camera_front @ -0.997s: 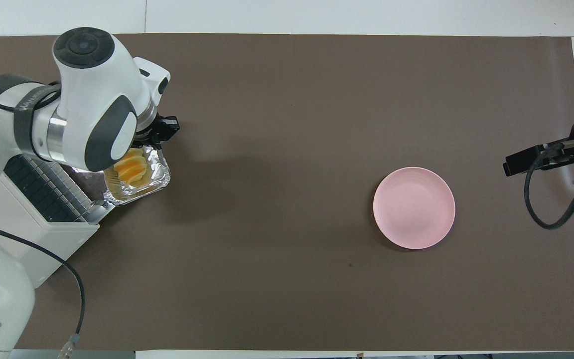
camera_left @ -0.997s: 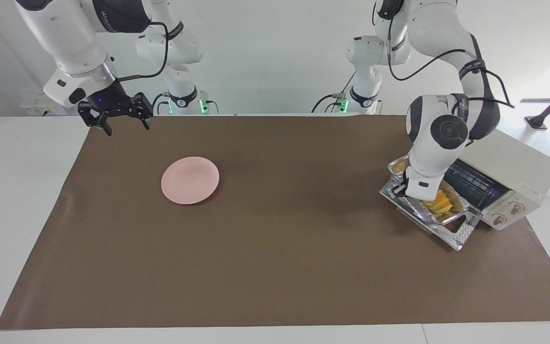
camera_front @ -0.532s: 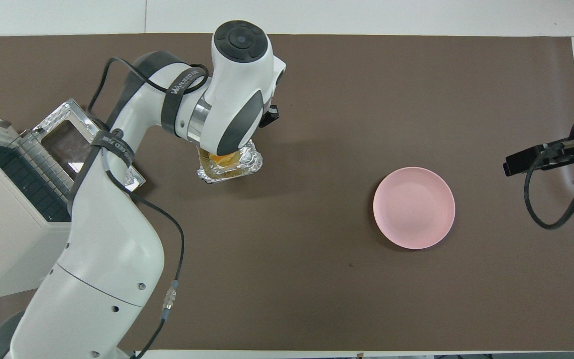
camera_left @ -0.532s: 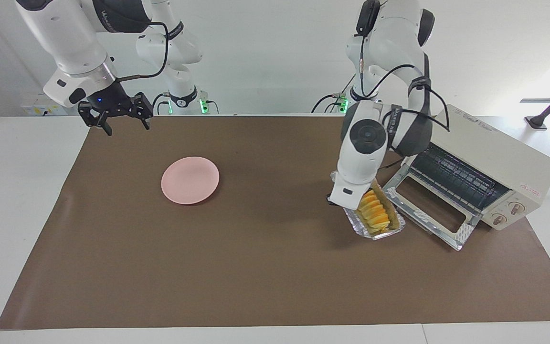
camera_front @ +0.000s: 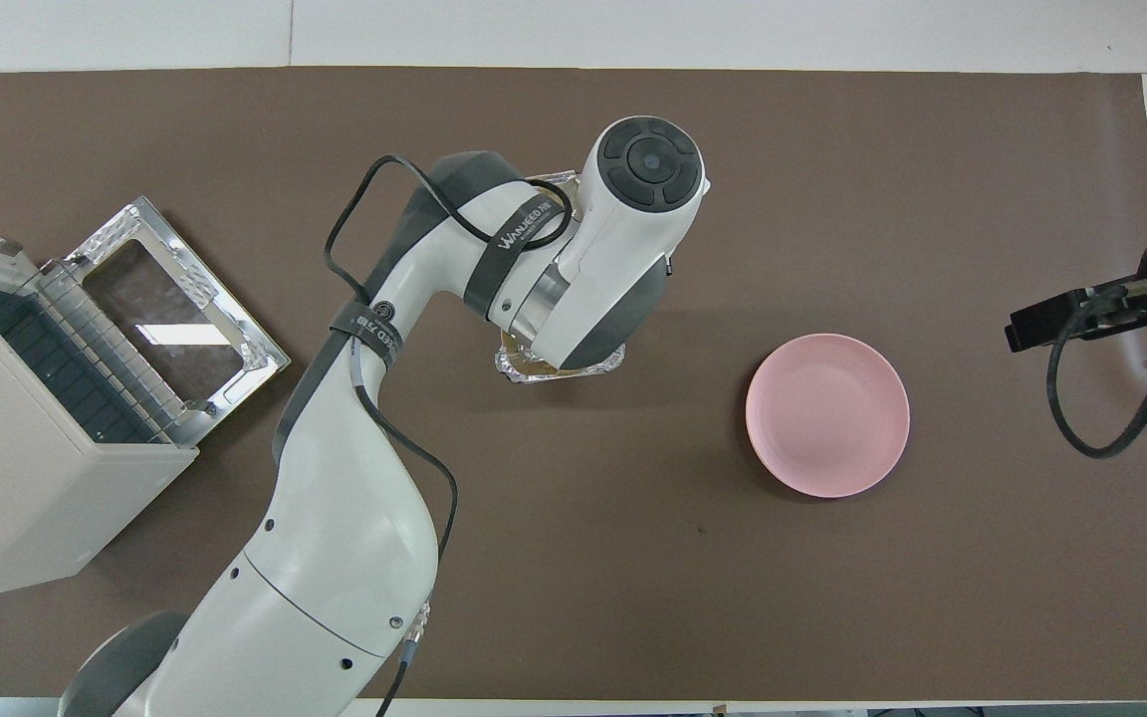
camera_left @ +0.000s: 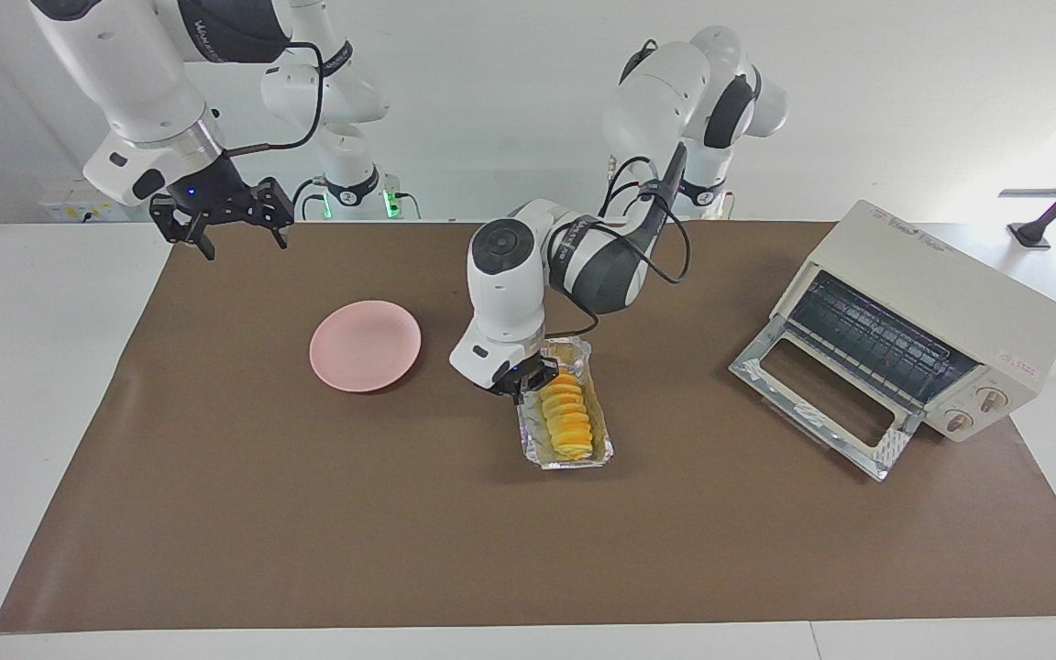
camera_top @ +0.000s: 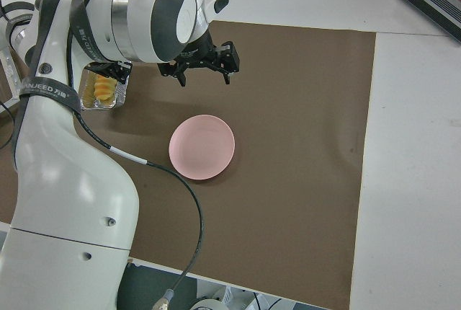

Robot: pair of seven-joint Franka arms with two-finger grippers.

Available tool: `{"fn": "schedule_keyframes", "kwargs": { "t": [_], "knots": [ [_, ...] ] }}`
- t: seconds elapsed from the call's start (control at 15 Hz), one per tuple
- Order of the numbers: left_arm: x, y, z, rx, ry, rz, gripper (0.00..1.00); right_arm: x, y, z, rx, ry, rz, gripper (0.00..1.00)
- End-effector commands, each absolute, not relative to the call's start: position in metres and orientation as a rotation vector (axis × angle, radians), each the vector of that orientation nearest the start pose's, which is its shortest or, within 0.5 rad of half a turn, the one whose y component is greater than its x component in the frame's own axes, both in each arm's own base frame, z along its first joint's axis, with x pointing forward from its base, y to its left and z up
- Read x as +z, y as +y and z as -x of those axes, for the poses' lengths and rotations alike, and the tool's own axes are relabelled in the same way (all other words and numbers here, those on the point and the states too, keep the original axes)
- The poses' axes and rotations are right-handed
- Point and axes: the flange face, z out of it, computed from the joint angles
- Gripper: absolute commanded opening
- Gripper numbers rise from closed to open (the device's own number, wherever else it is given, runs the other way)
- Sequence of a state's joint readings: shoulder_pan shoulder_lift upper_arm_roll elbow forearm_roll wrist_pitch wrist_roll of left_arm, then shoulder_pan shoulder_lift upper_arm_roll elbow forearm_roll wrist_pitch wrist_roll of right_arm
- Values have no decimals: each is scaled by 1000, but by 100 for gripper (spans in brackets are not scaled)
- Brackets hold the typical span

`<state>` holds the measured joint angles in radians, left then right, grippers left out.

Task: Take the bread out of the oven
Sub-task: 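Set the foil tray on the table while the right gripper approaches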

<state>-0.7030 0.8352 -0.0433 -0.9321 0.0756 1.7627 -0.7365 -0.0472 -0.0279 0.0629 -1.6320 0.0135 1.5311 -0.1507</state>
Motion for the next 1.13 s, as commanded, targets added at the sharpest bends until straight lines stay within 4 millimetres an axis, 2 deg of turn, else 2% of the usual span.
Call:
{"fn": "schedule_keyframes", "kwargs": {
  "t": [0.0, 0.27, 0.4, 0.47, 0.66, 0.8, 0.86, 1.06],
  "knots": [
    [366, -519, -582, -97, 42, 3089, 0, 609, 7, -535, 118, -275, 3109, 100],
    [368, -516, -584, -100, 33, 3091, 0, 609, 7, -535, 118, -272, 3109, 100],
    [372, -518, -586, -130, 33, 3117, 45, 609, 7, -535, 118, -272, 3109, 100],
    [369, -517, -586, -126, 32, 3113, 56, 609, 7, -535, 118, -272, 3109, 100],
    [369, -515, -587, -124, 26, 3107, 100, 609, 7, -536, 109, -268, 3112, 100],
    [373, -510, -588, -113, 17, 3099, 100, 610, 9, -535, 104, -270, 3112, 100],
    [381, -506, -588, -97, 9, 3097, 100, 609, 11, -535, 104, -275, 3112, 100],
    [441, -466, -607, -142, -76, 3127, 100, 603, 20, -538, 81, -248, 3118, 100]
  ]
}}
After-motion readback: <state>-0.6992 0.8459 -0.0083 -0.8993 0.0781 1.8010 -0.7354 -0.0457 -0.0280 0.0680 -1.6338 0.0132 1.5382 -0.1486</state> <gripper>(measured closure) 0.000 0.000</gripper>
